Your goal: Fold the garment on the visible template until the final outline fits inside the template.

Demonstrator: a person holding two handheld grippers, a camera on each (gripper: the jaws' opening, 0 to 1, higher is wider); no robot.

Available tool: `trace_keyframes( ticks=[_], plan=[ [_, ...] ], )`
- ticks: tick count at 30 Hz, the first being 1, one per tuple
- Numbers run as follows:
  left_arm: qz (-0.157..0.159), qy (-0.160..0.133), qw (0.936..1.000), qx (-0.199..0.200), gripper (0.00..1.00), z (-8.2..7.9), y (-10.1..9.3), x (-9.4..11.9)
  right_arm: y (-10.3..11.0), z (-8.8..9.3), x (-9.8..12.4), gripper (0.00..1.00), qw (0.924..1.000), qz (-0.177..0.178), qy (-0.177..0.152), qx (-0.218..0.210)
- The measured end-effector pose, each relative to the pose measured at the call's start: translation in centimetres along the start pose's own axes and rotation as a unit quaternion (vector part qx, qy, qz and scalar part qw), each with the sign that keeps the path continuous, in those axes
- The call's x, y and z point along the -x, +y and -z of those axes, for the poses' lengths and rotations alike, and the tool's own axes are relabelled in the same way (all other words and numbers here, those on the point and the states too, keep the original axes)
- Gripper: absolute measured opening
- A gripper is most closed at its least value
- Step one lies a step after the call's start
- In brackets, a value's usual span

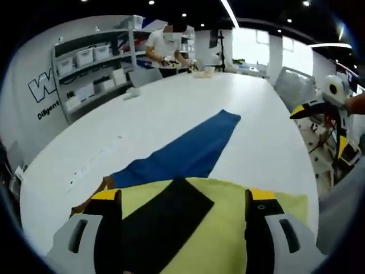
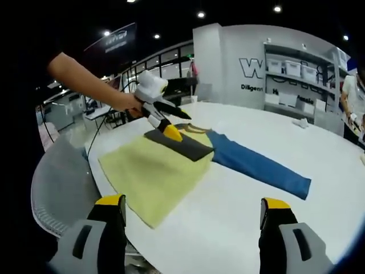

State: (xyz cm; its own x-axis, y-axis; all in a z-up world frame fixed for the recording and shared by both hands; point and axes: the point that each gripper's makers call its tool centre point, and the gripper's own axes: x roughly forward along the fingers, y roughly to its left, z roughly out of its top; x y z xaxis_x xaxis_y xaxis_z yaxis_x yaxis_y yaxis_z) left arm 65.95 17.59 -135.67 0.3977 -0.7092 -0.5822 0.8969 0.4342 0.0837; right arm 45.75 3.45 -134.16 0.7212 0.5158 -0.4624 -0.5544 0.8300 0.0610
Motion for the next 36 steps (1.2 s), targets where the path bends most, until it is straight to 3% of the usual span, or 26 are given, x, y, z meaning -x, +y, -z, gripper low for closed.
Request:
trace_keyframes(
  ticks=[5, 10, 28, 36],
  plan=[
    [0.004, 0.000, 1.0000, -0.006, 0.94, 0.1, -0.3, 0.7, -0.6, -0.8, 0.1, 0.98, 0.9997, 0.000, -0.018, -0.015],
    [0.003, 0.003, 1.0000, 0.003, 0.99, 0.7, -0.3, 1.5, -1.4, -0.8, -0.1, 0.96, 0.9999, 0.005, -0.012, -0.008],
    [-0.017, 0.010, 0.9996, 0.022, 0.99, 2.1, 0.6, 5.1, -5.5, -0.6, -0.5, 0.85, 0.9982, 0.055, -0.007, -0.023],
    [-0.014, 0.005, 0.9995, 0.027, 0.99, 2.4, -0.2, 6.5, -8.0, -0.3, -0.7, 0.74, 0.9956, 0.083, -0.004, -0.044]
  ],
)
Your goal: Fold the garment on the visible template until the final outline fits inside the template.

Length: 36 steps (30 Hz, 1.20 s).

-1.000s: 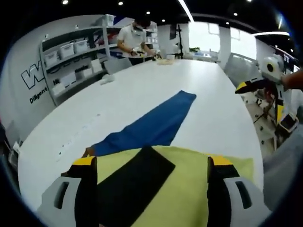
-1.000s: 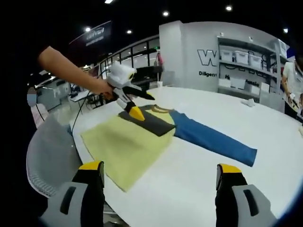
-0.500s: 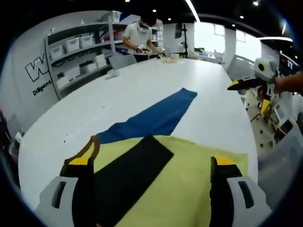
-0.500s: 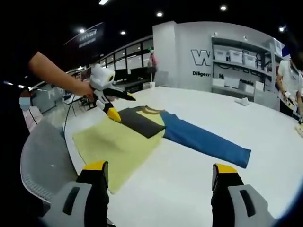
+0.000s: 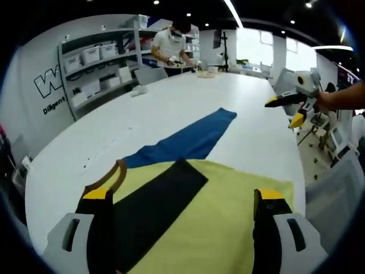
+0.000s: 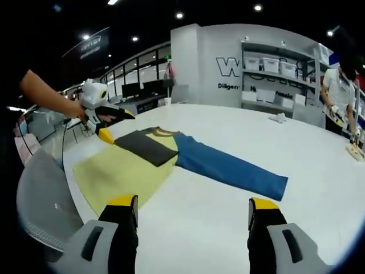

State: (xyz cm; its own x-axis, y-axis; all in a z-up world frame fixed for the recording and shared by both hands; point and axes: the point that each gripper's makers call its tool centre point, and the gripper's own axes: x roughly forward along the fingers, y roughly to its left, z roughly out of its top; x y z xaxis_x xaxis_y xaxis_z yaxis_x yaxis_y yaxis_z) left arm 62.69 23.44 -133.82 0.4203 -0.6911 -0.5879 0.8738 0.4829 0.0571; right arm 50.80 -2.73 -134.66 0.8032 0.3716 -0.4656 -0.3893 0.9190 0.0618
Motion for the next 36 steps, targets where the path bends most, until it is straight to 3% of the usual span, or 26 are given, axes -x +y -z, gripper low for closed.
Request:
trace_keyframes(
  ticks=[14, 24, 36],
  plan=[
    [-0.006, -0.008, 0.9999, 0.011, 0.99, 0.1, 0.3, 1.6, -5.1, 1.2, -1.8, 0.60, 0.9983, 0.047, 0.030, -0.015],
    [-0.010, -0.001, 0.9998, 0.016, 0.99, 1.4, 0.1, 2.5, -8.0, 2.7, -3.0, 0.52, 0.9952, 0.074, 0.060, -0.020],
    [-0.012, -0.002, 0.9996, 0.025, 0.99, 1.9, -0.3, 3.4, -10.8, 3.0, -3.6, 0.43, 0.9913, 0.103, 0.069, -0.045]
  ],
)
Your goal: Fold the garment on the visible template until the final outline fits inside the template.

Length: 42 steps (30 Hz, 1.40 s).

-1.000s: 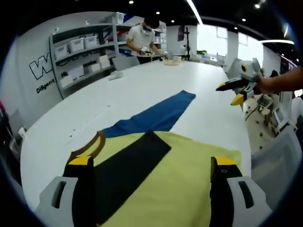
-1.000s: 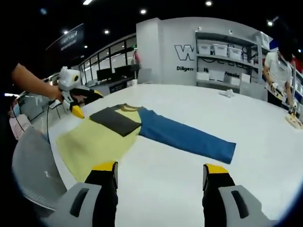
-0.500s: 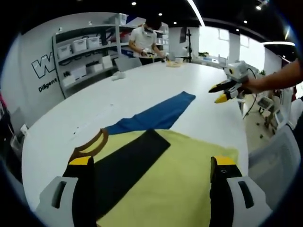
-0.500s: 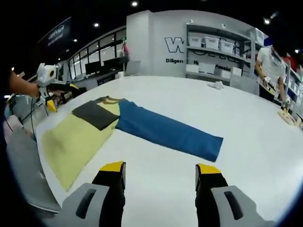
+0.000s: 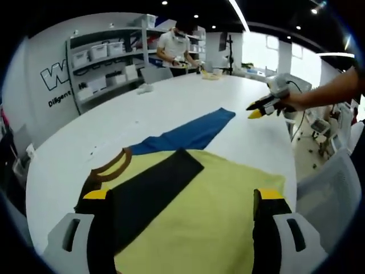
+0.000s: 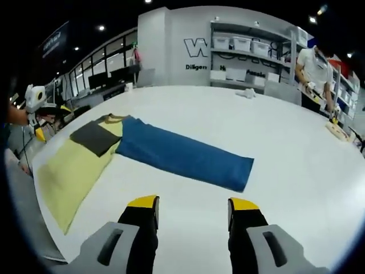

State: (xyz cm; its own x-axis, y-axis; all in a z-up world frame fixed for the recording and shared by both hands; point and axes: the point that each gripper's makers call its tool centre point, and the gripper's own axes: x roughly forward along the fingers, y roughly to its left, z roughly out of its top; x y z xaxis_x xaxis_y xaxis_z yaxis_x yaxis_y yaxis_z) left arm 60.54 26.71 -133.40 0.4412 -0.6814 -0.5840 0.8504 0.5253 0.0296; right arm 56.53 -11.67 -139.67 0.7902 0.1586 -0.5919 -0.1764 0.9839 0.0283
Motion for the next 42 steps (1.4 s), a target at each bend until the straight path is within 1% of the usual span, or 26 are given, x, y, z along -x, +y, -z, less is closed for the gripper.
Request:
trace_keyframes(
  ticks=[5, 8, 9, 10, 12, 16, 19, 22, 24, 27, 29, 31, 32, 35, 37, 38, 42],
  plan=[
    [0.003, 0.002, 1.0000, 0.000, 0.99, 0.7, -0.3, 0.4, -0.7, -0.1, -0.9, 0.40, 0.9999, 0.007, 0.002, -0.011],
    [0.005, 0.004, 1.0000, -0.001, 0.99, 1.1, -0.4, 0.6, -1.3, -0.1, -1.2, 0.39, 0.9997, 0.018, 0.008, -0.011],
    [0.006, 0.006, 1.0000, -0.001, 0.99, 1.2, -0.4, 0.7, -1.8, -0.2, -1.4, 0.38, 0.9995, 0.026, 0.007, -0.015],
    [0.006, 0.007, 1.0000, -0.003, 0.99, 1.2, -0.4, 0.8, -2.3, -0.2, -1.6, 0.37, 0.9992, 0.033, 0.007, -0.021],
    [0.005, 0.007, 0.9999, -0.005, 0.99, 1.4, -0.5, 1.0, -2.6, -0.2, -1.7, 0.34, 0.9990, 0.037, 0.008, -0.024],
    [0.008, 0.013, 0.9997, -0.018, 0.98, 1.9, -0.8, 1.5, -3.4, -0.1, -2.3, 0.32, 0.9984, 0.042, 0.012, -0.035],
    [0.008, 0.013, 0.9997, -0.021, 0.98, 2.1, -0.8, 1.9, -3.9, -0.3, -2.6, 0.31, 0.9981, 0.050, 0.016, -0.033],
    [0.006, 0.016, 0.9998, -0.012, 0.98, 2.5, -0.6, 2.1, -4.3, -0.6, -3.1, 0.29, 0.9977, 0.054, 0.013, -0.037],
    [0.003, 0.017, 0.9998, -0.011, 0.98, 2.7, -0.6, 2.3, -4.7, -0.4, -3.5, 0.29, 0.9975, 0.059, 0.020, -0.032],
    [0.002, 0.020, 0.9998, -0.008, 0.98, 3.1, -0.6, 2.6, -4.9, -0.4, -3.6, 0.25, 0.9969, 0.066, 0.026, -0.034],
    [0.002, 0.023, 0.9997, -0.009, 0.97, 3.4, -0.6, 2.8, -5.7, -0.4, -3.7, 0.22, 0.9960, 0.080, 0.025, -0.030],
    [0.002, 0.026, 0.9996, -0.011, 0.97, 3.6, -0.7, 3.1, -6.2, -0.3, -4.0, 0.20, 0.9946, 0.084, 0.022, -0.057],
    [0.001, 0.028, 0.9995, -0.011, 0.97, 3.7, -0.8, 3.2, -6.4, -0.3, -4.1, 0.21, 0.9942, 0.084, 0.022, -0.063],
    [0.000, 0.028, 0.9996, -0.008, 0.97, 3.8, -0.8, 3.5, -6.8, -0.2, -4.4, 0.20, 0.9938, 0.088, 0.026, -0.063],
    [-0.002, 0.027, 0.9996, -0.008, 0.97, 3.8, -0.8, 3.8, -6.9, -0.5, -4.6, 0.21, 0.9930, 0.089, 0.019, -0.076],
    [-0.003, 0.027, 0.9996, -0.008, 0.97, 3.8, -0.8, 3.9, -7.0, -0.5, -4.8, 0.22, 0.9922, 0.090, 0.020, -0.084],
    [-0.006, 0.027, 0.9996, -0.003, 0.96, 4.0, -0.7, 4.3, -7.1, -0.5, -5.2, 0.21, 0.9910, 0.100, 0.029, -0.085]
  ],
)
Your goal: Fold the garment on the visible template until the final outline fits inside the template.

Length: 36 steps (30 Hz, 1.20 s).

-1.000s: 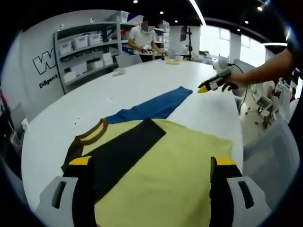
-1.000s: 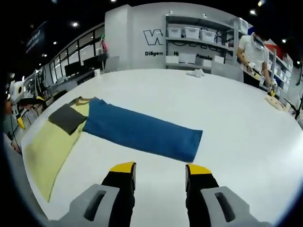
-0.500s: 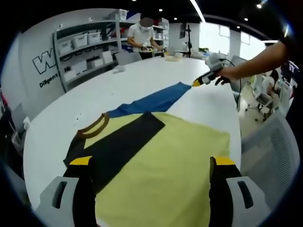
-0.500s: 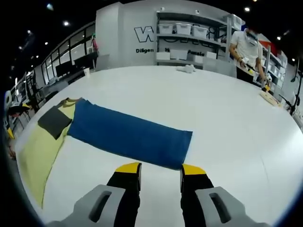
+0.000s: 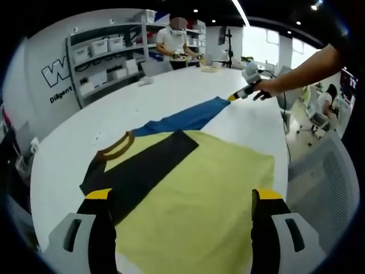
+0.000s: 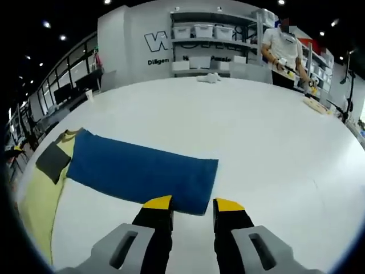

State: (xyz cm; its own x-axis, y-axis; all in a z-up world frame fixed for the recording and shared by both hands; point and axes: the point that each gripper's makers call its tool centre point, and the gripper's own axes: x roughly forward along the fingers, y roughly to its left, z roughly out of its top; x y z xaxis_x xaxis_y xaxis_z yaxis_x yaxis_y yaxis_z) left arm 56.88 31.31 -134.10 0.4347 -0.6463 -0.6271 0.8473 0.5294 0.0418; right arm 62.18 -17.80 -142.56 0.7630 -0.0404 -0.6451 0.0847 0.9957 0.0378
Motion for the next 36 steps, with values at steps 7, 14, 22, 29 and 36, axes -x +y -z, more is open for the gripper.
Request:
trace_keyframes(
  ticks=[7, 14, 22, 29, 36],
  plan=[
    [-0.011, 0.010, 0.9998, 0.013, 0.95, 0.8, 0.3, 0.7, 0.0, 0.5, -0.5, 0.20, 0.9996, 0.018, 0.024, 0.004],
    [-0.013, 0.015, 0.9997, 0.012, 0.95, 1.1, 0.1, 1.1, 0.1, 0.7, -0.6, 0.19, 0.9995, 0.014, 0.027, -0.011],
    [-0.022, 0.017, 0.9994, 0.019, 0.94, 1.4, 0.5, 1.3, 0.6, 0.4, -0.9, 0.13, 0.9986, 0.004, 0.024, 0.047],
    [-0.021, 0.018, 0.9994, 0.018, 0.94, 1.5, 0.5, 1.2, 0.6, 0.2, -1.1, 0.04, 0.9978, -0.007, 0.025, 0.060],
    [-0.022, 0.010, 0.9996, 0.015, 0.93, 1.4, 0.7, 1.5, 0.7, 0.1, -0.6, 0.00, 0.9982, -0.006, 0.041, 0.044]
  ],
)
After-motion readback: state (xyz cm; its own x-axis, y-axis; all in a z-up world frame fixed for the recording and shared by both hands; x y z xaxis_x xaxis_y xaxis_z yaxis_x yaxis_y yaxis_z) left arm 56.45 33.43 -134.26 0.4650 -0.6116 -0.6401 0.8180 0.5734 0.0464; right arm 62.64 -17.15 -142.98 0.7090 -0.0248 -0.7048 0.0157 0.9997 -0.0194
